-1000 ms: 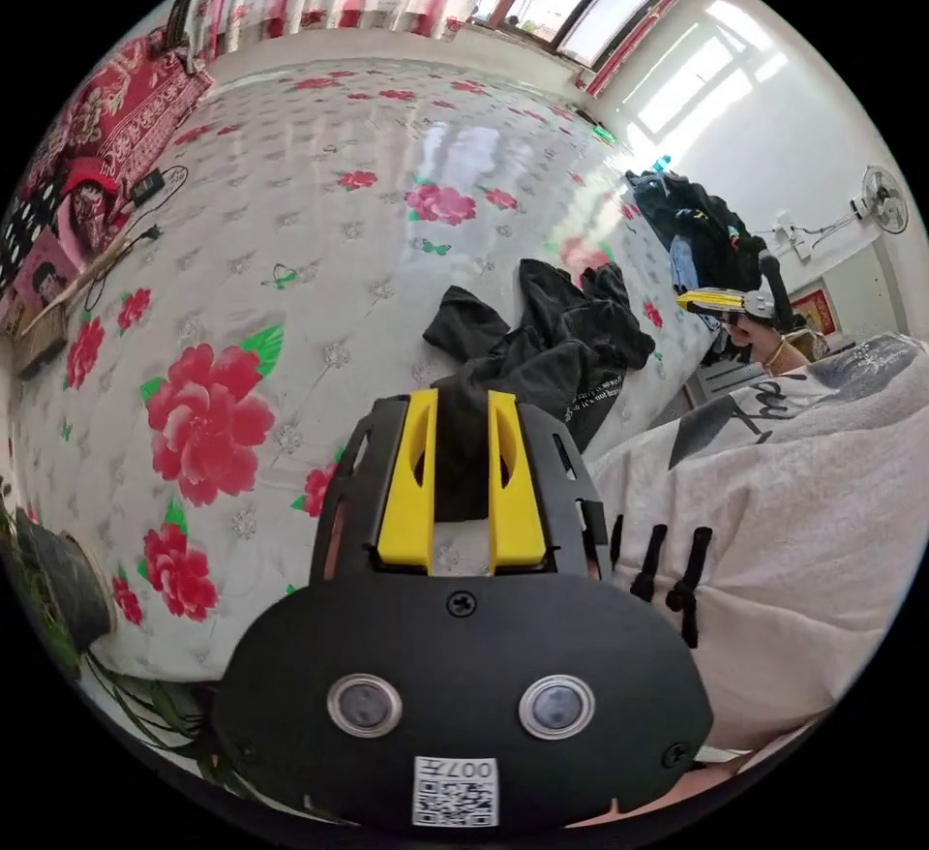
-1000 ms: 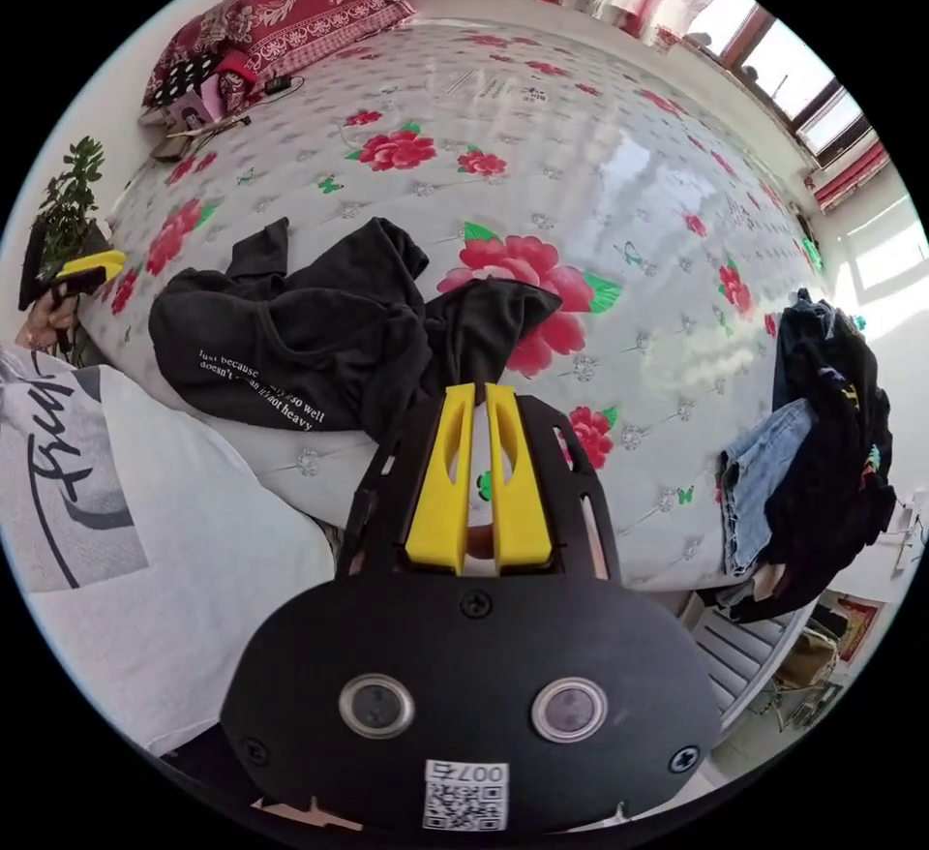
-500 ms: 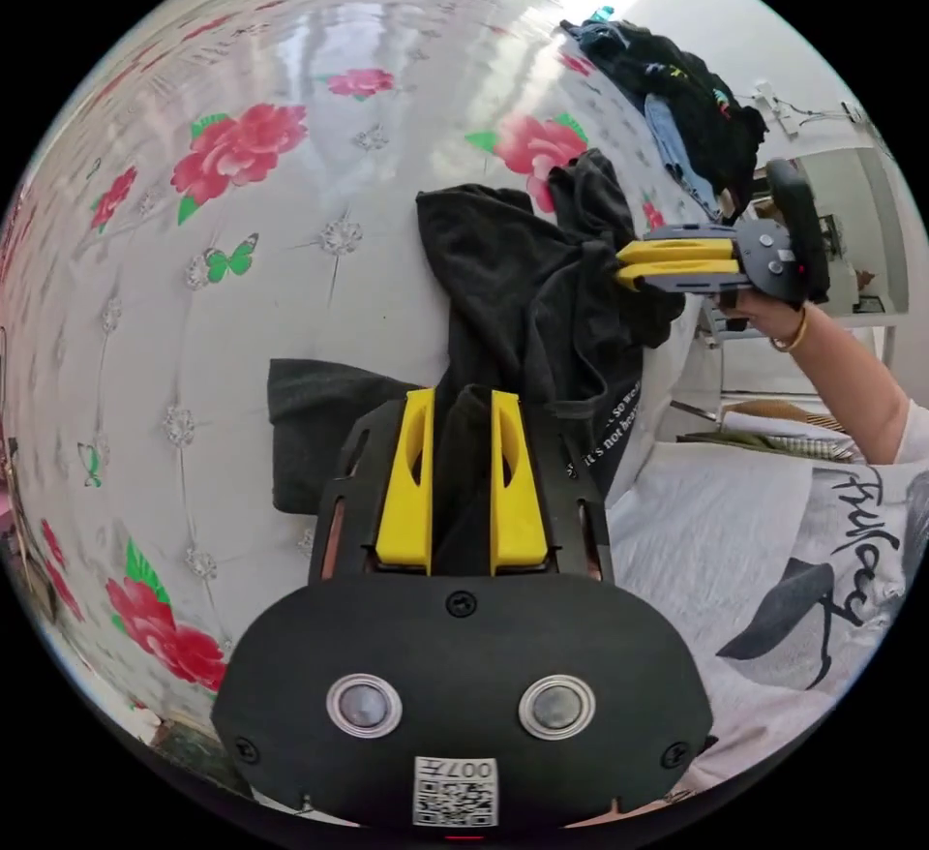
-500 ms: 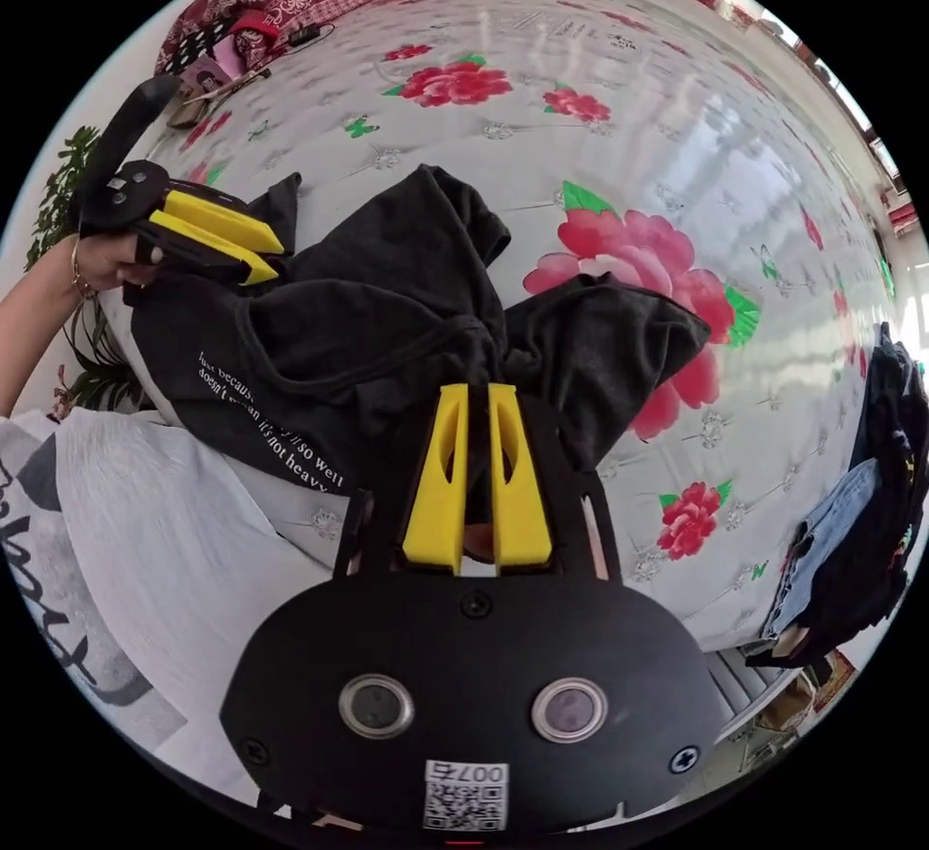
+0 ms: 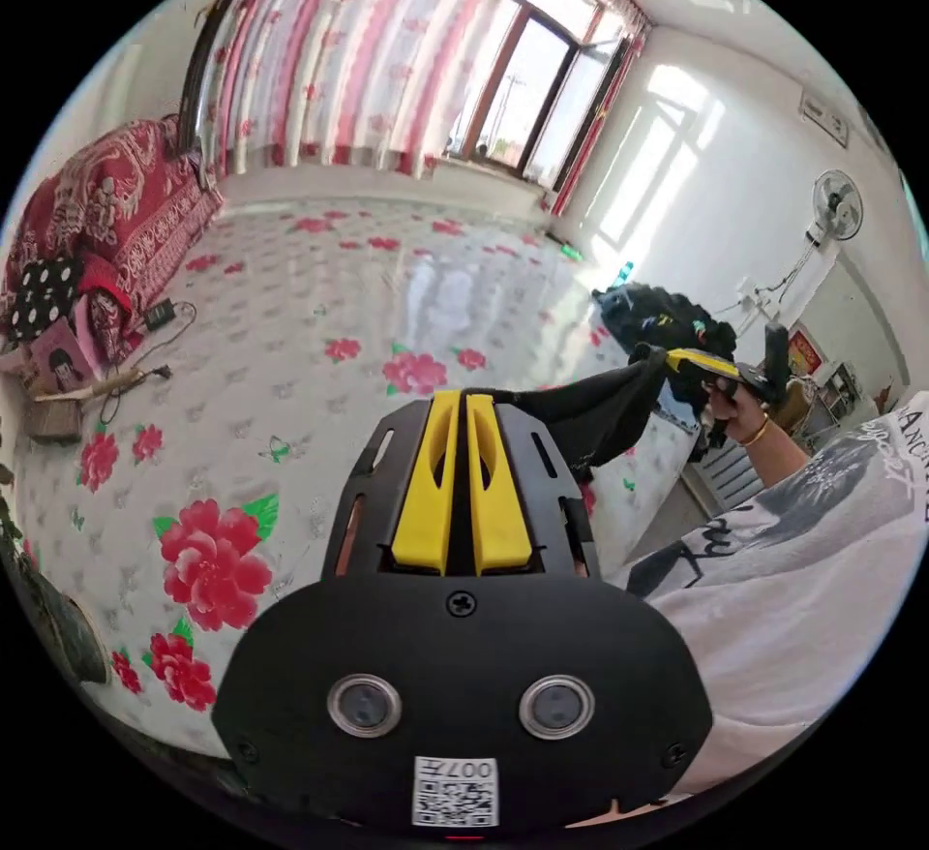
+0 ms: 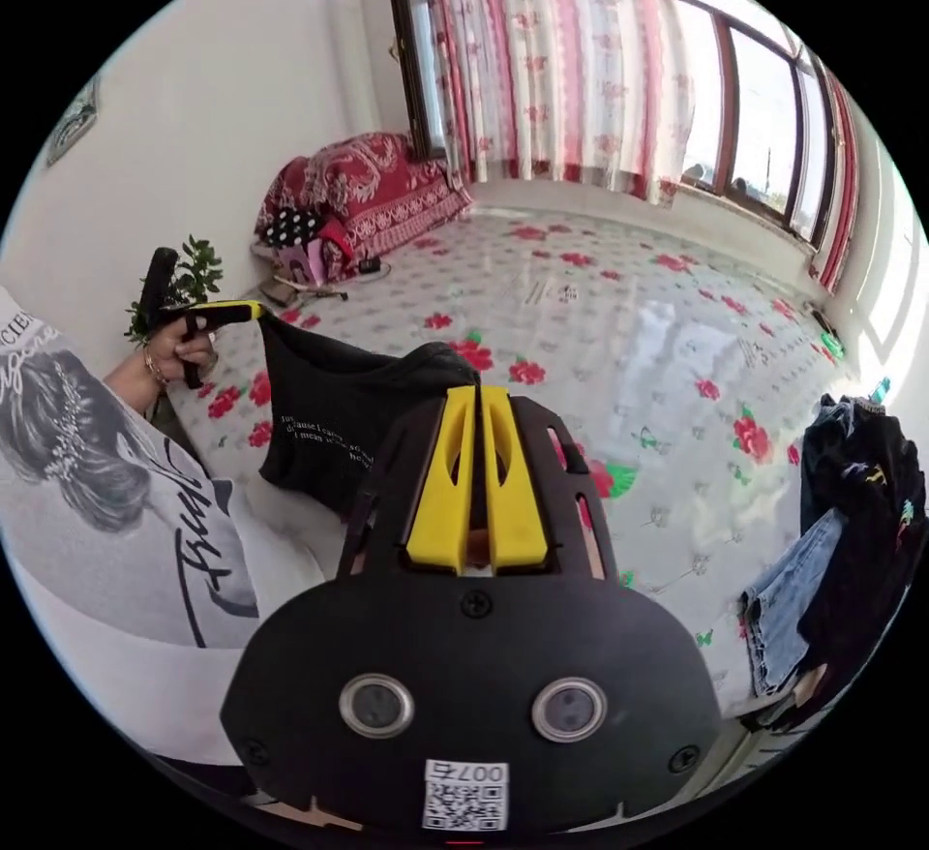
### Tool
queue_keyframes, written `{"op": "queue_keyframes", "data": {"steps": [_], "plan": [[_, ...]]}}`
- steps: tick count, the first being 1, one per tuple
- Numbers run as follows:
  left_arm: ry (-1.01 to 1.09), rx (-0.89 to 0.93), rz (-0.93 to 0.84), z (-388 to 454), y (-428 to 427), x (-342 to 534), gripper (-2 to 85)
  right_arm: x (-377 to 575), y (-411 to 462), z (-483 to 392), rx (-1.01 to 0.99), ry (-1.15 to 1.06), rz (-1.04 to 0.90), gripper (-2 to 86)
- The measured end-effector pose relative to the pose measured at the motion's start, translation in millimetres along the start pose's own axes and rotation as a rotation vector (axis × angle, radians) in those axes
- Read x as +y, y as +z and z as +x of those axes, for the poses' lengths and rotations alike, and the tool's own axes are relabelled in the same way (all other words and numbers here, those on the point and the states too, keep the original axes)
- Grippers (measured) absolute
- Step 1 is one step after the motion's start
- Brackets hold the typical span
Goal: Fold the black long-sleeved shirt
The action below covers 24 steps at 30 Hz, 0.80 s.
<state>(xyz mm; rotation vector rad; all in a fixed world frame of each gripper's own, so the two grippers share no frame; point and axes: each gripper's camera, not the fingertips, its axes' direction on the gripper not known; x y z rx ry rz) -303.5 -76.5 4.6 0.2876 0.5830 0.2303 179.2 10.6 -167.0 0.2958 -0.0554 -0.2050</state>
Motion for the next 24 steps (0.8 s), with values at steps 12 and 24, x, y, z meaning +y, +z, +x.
{"op": "queue_keyframes", "data": {"steps": [12, 24], "plan": [[0.271, -0.208, 0.747, 154.9, -273.9, 1.2, -1.0, -18.6, -244.7, -111.3, 0.347, -0.242, 0.661, -0.2], [0.196, -0.333, 0.517, 117.1, -172.3, -98.9, -0.7, -135.9, -153.8, -73.7, 0.345, -0.323, 0.482, -0.2]]}}
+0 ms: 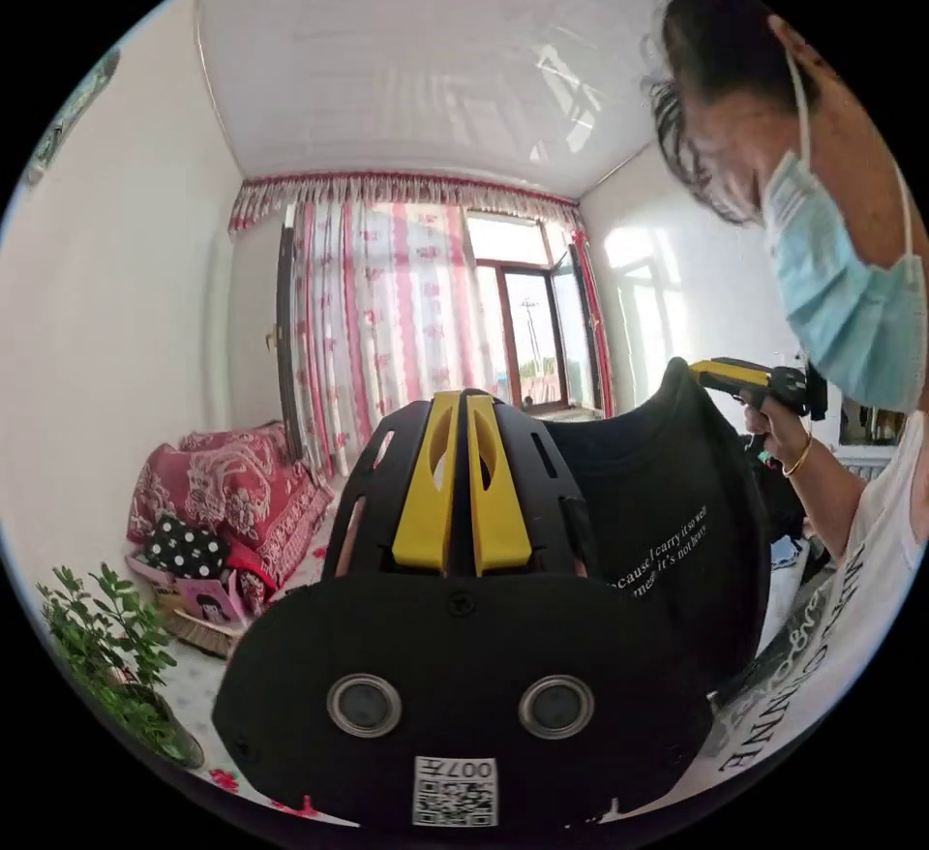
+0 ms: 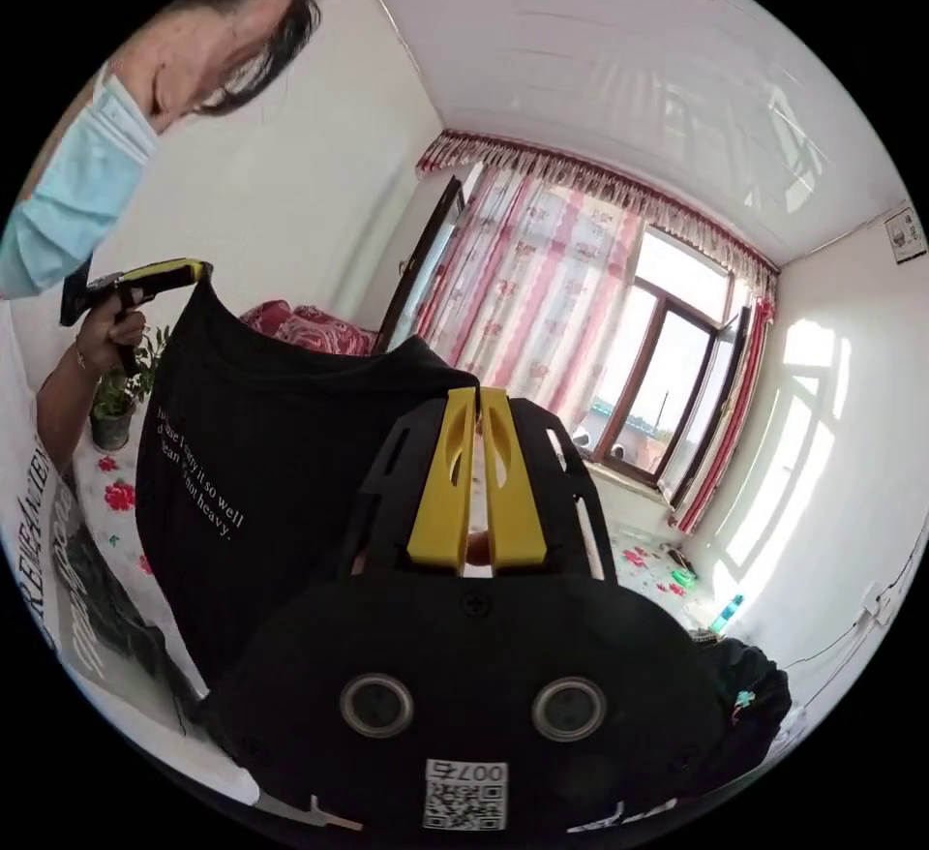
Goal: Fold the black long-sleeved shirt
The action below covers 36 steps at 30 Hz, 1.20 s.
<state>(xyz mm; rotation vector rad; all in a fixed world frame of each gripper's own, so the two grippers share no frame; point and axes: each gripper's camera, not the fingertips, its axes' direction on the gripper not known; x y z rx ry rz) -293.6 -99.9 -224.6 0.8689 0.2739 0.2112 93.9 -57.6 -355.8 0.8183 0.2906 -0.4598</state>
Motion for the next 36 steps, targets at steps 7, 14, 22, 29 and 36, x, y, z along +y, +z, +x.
{"op": "queue_keyframes", "data": {"steps": [7, 14, 22, 29, 36], "plan": [[-0.093, -0.114, -0.411, -52.2, 262.5, 103.1, 8.1, 88.9, 295.5, 2.1, -0.001, 0.114, -0.431, 0.6], [-0.090, -0.222, -0.794, -66.4, 283.4, 280.1, 9.3, 320.4, 359.7, -25.6, -0.104, 0.267, -0.938, 2.8], [-0.282, -0.186, -1.173, -60.6, 251.6, 409.9, 10.9, 425.5, 350.0, -116.8, -0.384, 0.314, -1.158, 7.5], [-0.287, -0.129, -1.315, -39.5, 322.3, 449.5, 9.7, 429.7, 403.7, -178.2, -0.432, 0.040, -1.217, 4.8], [-0.242, -0.071, -1.290, -53.0, 349.2, 443.6, 0.2, 408.5, 414.6, -111.5, -0.389, 0.039, -1.191, 0.6]]}}
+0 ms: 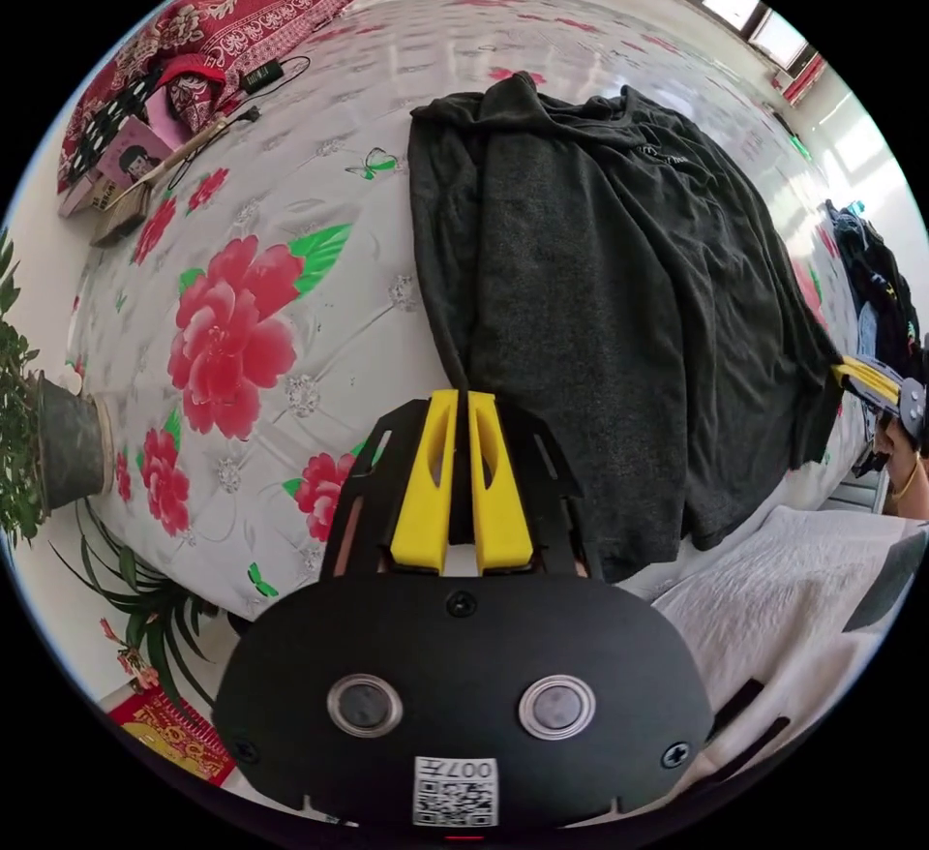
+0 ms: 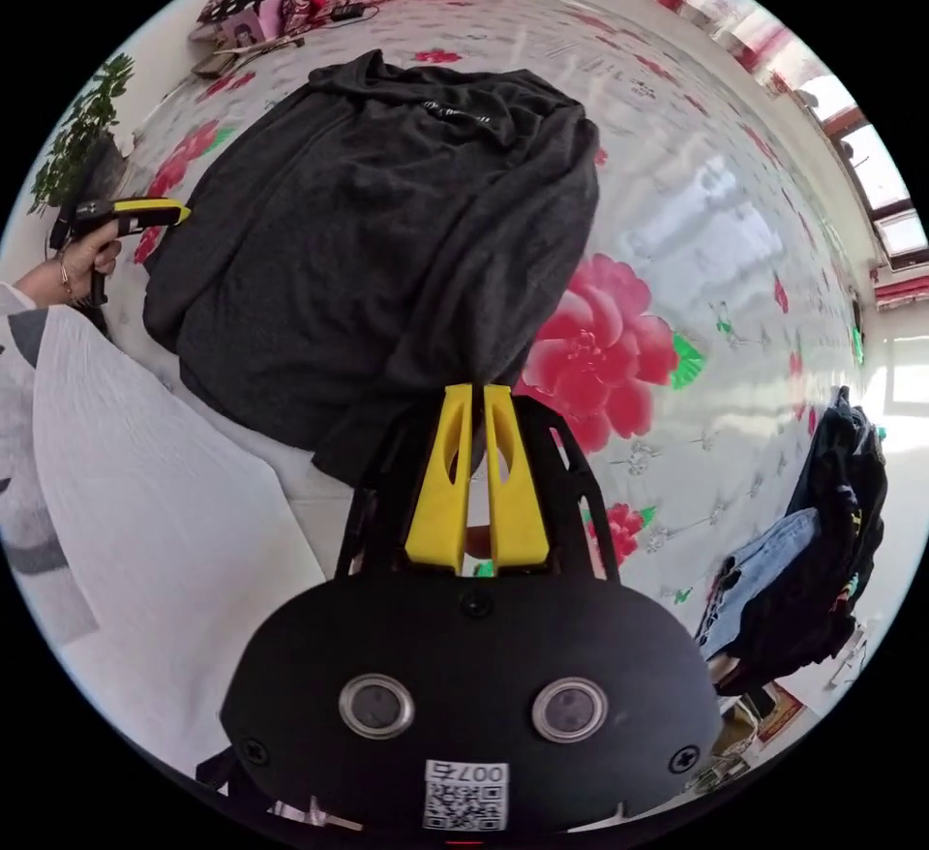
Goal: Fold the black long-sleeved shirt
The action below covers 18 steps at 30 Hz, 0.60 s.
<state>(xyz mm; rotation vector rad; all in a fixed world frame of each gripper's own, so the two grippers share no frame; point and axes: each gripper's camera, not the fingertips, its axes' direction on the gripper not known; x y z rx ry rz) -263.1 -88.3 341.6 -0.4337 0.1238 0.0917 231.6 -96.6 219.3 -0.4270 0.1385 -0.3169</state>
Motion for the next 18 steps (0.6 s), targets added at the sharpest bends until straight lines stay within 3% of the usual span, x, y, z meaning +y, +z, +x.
{"op": "queue_keyframes", "data": {"steps": [5, 10, 12, 15, 18], "plan": [[-0.018, 0.243, 0.069, -42.0, -38.9, -17.4, -0.8, 8.6, -32.2, 96.4, 0.068, 0.178, 0.039, 0.6], [-0.074, 0.095, 0.081, -92.2, -54.5, -36.9, -1.0, 4.3, -21.6, 207.2, 0.347, 0.614, -0.047, 2.7], [-0.175, -0.121, 0.088, -118.8, -57.4, -42.6, -0.9, -3.5, -13.3, 221.1, 0.333, 0.686, -0.076, 4.0], [-0.365, -0.302, 0.121, -157.5, -66.7, -51.2, -0.5, -35.9, -16.9, 201.3, 0.255, 0.633, 0.068, 4.6], [-0.274, -0.149, 0.222, -152.9, -67.9, -85.2, 2.3, -86.8, -14.0, 165.5, 0.139, 0.465, 0.192, 4.7]]}}
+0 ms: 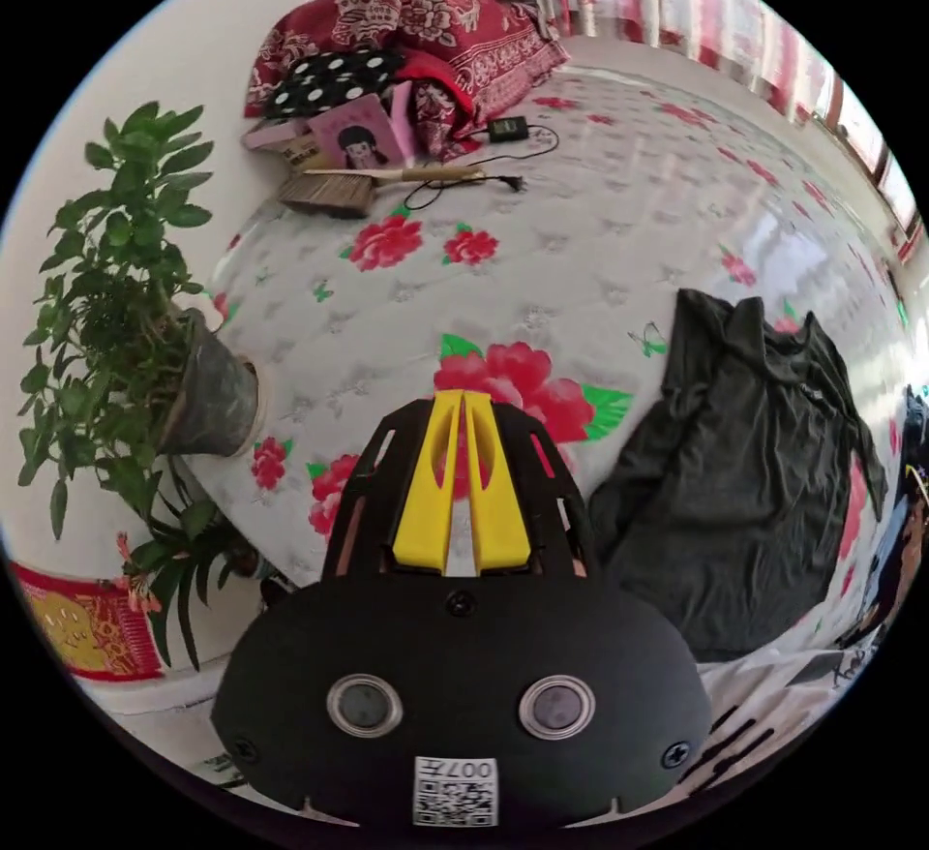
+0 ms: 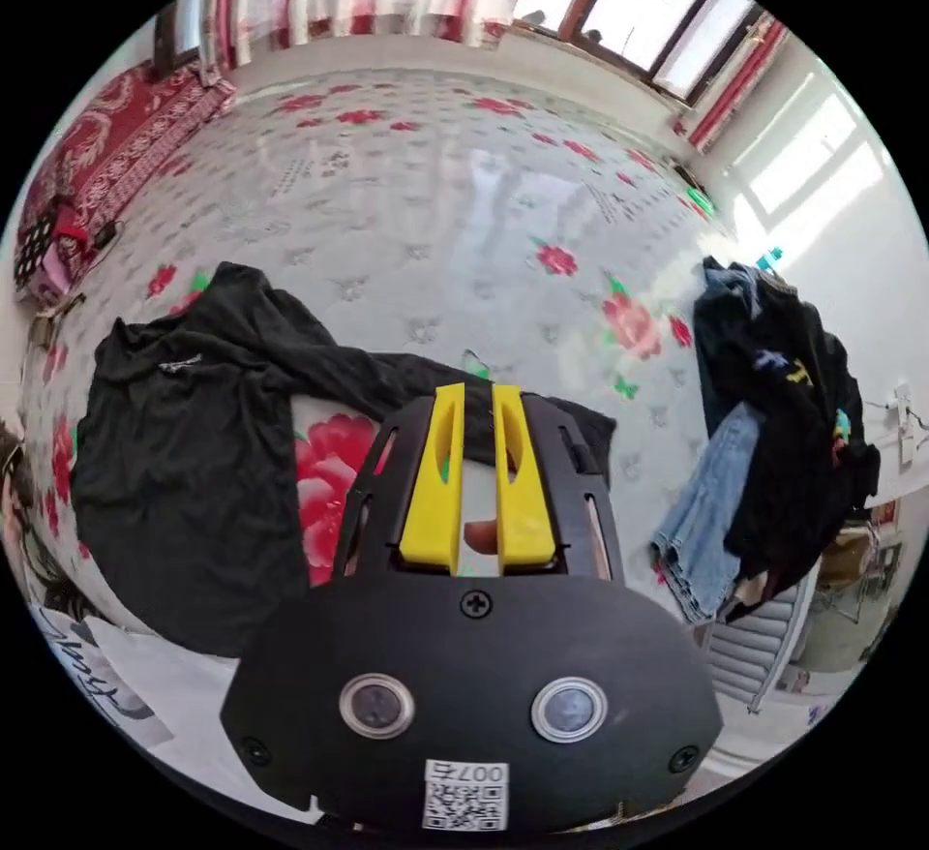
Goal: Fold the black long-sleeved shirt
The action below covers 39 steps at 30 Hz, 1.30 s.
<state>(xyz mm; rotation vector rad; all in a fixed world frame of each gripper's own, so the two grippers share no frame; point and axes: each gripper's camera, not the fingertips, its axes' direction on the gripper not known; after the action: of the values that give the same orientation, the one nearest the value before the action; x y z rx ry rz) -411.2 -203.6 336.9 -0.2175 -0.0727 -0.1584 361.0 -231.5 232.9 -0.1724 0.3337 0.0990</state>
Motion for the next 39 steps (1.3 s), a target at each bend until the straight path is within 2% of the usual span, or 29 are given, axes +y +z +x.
{"op": "queue_keyframes", "data": {"steps": [4, 9, 14, 16, 18, 21, 25, 30, 32, 36, 39], "plan": [[0.256, 0.153, 0.020, 75.6, 28.0, -44.9, 6.5, -57.3, 25.4, -79.8, -0.201, -0.173, 0.026, 4.8], [0.496, 0.324, 0.017, 180.2, 82.9, -105.8, 8.8, -122.4, 71.3, -160.5, -0.234, -0.340, -0.013, 4.9], [0.595, 0.354, -0.083, 241.5, 133.4, -137.0, 9.3, -155.4, 133.9, -211.4, -0.266, -0.410, -0.144, 4.4], [0.594, 0.293, -0.124, 252.3, 148.3, -143.1, 7.3, -152.2, 147.3, -221.1, -0.259, -0.436, -0.177, 3.1], [0.569, 0.318, -0.128, 252.5, 153.0, -152.3, 2.8, -146.5, 144.1, -227.2, -0.235, -0.533, -0.153, 1.3], [0.535, 0.325, -0.102, 248.9, 152.7, -168.3, 0.4, -146.0, 134.7, -223.5, -0.164, -0.619, -0.119, 0.3], [0.412, 0.331, -0.040, 247.4, 148.3, -199.2, -0.1, -173.5, 122.8, -192.5, -0.028, -0.498, -0.022, 0.1], [0.238, 0.272, 0.002, 237.7, 138.6, -215.6, 3.3, -189.1, 142.4, -163.6, 0.036, -0.297, -0.139, 1.2], [0.194, 0.274, 0.051, 218.7, 123.3, -201.1, 4.7, -171.8, 123.1, -154.0, 0.091, -0.253, -0.043, 2.1], [0.165, 0.266, 0.088, 164.9, 91.5, -128.6, 7.0, -132.7, 83.7, -163.1, -0.048, -0.325, 0.089, 2.5], [0.125, 0.187, -0.015, 128.6, 85.7, -61.7, 7.9, -98.7, 58.9, -191.0, -0.226, -0.400, 0.100, 2.2]]}}
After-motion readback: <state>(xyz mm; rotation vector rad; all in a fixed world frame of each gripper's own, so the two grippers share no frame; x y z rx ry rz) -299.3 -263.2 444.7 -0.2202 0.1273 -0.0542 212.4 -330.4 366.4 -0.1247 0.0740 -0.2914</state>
